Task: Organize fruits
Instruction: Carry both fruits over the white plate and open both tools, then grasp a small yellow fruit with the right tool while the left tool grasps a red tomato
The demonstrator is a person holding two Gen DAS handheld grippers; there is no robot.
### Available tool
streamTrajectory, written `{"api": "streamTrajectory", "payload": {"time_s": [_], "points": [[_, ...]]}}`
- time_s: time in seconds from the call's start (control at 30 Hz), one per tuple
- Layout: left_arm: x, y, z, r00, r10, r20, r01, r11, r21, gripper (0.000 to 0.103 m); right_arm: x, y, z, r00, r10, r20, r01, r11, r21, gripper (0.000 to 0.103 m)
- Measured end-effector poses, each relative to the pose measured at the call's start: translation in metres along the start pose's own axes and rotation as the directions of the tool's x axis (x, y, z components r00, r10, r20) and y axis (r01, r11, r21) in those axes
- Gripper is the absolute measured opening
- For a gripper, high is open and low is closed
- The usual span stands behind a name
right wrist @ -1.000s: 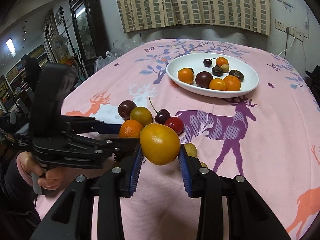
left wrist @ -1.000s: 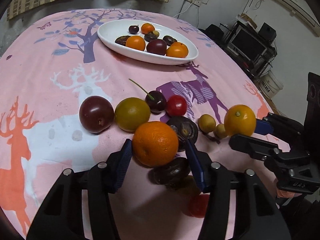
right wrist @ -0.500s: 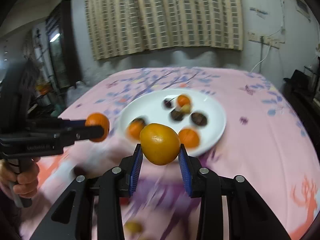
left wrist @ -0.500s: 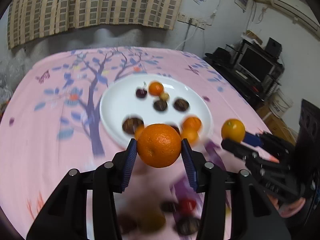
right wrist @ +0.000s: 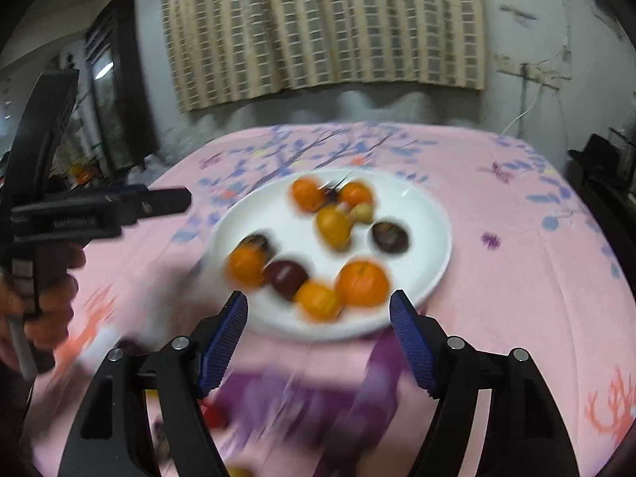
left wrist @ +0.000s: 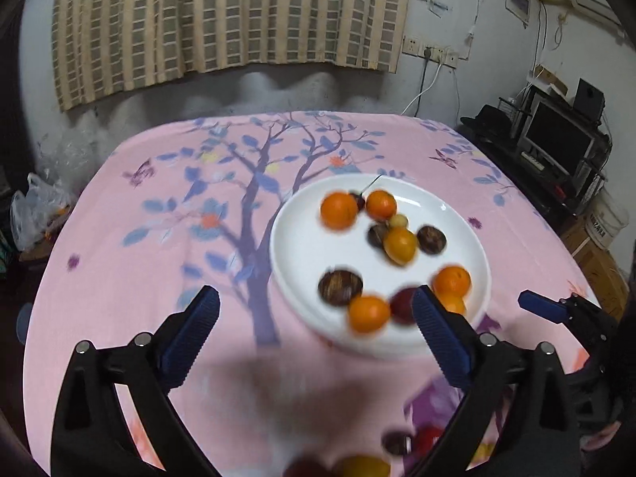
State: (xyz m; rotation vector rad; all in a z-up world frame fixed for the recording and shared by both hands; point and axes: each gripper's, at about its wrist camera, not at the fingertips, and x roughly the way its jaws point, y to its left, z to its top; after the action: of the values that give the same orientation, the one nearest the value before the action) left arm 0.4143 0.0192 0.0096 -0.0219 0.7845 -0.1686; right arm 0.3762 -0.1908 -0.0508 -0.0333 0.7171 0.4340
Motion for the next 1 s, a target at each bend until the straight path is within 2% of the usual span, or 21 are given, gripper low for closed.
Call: {"api": "streamTrajectory", "payload": {"time_s": [0.1,0.17,0.23,0.3,0.37,0.5,0.6,0.83,0.87,1.0], "points": [[-0.039,0.014,-0.042,0.999,-0.035,0.009,0.036,0.997,-0.065,0.096,-0.023,0.017,-0.027,1.000,-0.016,-0.019,0.015,0.999,-0.047,0.075],[-0.059,0.022,-0.078,0.997,-0.075,0.034,0.078,0.990,-0.121,0.097,-0.031,0.026,-0.047,0.999,0.001,-0.045,-0.003,0.998,-0.055,0.075],[-0.066,0.024,-0.109,0.995,-0.089,0.039,0.094,0.985,-0.146,0.097,-0.035,0.036,-0.064,0.996,-0.011,-0.093,0.002,0.996,-0.091,0.075],[-0.064,0.023,-0.128,0.996,-0.092,-0.010,0.089,0.980,-0.177,0.097,-0.036,0.042,-0.074,0.993,-0.027,-0.116,0.011,0.991,-0.130,0.075],[-0.062,0.019,-0.142,0.992,-0.125,-0.028,0.118,0.978,-0.170,0.097,-0.034,0.045,-0.082,0.988,-0.032,-0.150,0.010,0.990,-0.143,0.075],[-0.059,0.004,-0.152,0.998,-0.029,-0.047,0.025,0.996,-0.085,0.097,-0.029,0.045,-0.092,0.979,-0.013,-0.201,-0.016,0.990,-0.142,0.073],[-0.055,-0.001,-0.154,0.998,0.028,-0.048,-0.030,0.998,-0.050,0.097,-0.028,0.048,-0.095,0.978,-0.008,-0.208,-0.024,0.988,-0.151,0.062],[-0.056,0.007,-0.154,0.998,0.012,-0.057,-0.017,0.997,-0.080,0.097,-0.018,0.050,-0.097,0.975,-0.031,-0.219,-0.009,0.984,-0.176,0.033],[-0.056,0.006,-0.154,0.998,0.011,-0.056,-0.016,0.997,-0.079,0.097,-0.017,0.049,-0.097,0.976,-0.050,-0.212,0.010,0.982,-0.187,0.024],[-0.060,0.002,-0.158,0.996,-0.023,-0.081,0.016,0.997,-0.075,0.097,-0.024,0.041,-0.092,0.982,-0.045,-0.186,0.017,0.989,-0.148,0.022]]}}
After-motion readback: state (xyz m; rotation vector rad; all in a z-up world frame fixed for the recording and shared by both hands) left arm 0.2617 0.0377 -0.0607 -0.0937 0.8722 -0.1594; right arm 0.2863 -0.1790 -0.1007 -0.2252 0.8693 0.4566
